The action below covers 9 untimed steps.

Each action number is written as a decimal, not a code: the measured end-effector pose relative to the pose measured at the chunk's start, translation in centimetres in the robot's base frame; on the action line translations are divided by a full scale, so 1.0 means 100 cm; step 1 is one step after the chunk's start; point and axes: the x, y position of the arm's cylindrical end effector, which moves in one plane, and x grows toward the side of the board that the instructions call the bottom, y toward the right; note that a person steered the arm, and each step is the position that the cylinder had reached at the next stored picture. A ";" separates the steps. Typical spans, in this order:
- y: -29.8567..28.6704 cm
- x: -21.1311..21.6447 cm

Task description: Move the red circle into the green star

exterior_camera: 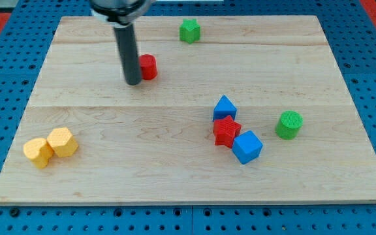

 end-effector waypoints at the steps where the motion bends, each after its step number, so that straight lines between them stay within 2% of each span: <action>1: 0.009 -0.005; 2: 0.031 -0.014; 4: 0.091 -0.086; 5: 0.116 -0.095; 6: 0.191 -0.060; 7: 0.293 -0.007; 8: 0.355 0.052; 9: 0.340 0.112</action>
